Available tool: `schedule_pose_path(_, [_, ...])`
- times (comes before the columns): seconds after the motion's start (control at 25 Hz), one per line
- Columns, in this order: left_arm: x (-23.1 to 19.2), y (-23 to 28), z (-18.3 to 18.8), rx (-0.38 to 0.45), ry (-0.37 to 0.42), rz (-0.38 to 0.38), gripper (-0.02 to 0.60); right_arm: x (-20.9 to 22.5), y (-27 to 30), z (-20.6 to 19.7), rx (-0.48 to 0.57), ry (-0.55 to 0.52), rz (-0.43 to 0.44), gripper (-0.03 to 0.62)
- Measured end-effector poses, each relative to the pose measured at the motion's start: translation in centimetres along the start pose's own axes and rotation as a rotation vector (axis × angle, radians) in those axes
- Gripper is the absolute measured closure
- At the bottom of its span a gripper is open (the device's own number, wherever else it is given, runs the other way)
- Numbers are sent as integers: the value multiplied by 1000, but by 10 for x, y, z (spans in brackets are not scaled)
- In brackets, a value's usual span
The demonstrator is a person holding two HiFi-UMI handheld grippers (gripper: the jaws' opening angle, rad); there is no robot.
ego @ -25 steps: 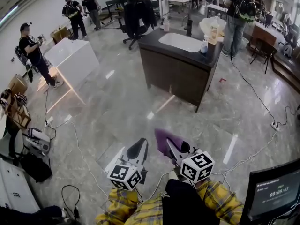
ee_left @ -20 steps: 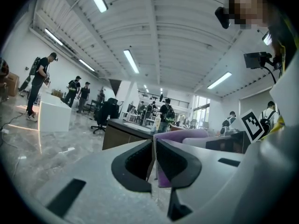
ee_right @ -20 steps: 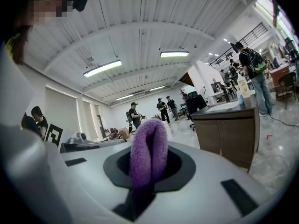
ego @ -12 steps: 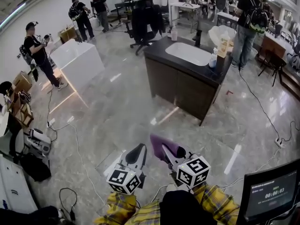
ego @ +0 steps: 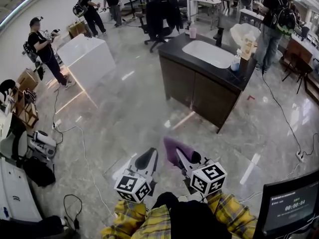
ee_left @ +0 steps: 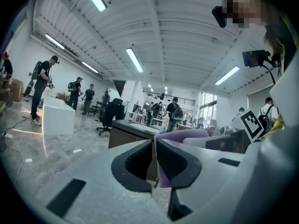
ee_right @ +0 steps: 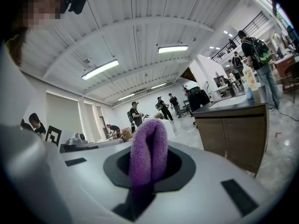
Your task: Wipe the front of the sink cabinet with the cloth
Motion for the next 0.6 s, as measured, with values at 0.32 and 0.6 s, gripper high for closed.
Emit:
schedule_pose_path(0.32, [-37,23,14,8,7,-1,549,8,39,10,-2,-4,1,549])
schedule_pose_path(0.6, [-93,47,36,1,21,-69,551,8,95,21,30,22,-72,549])
Point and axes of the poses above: the fingertips, and each gripper's own axes: y forward along the fingers, x to its right, z out of its top, the point moved 6 cm from there along -y, backward along the fingers, and after that the axes turned 1 degree about -x, right-handed, at the moved point
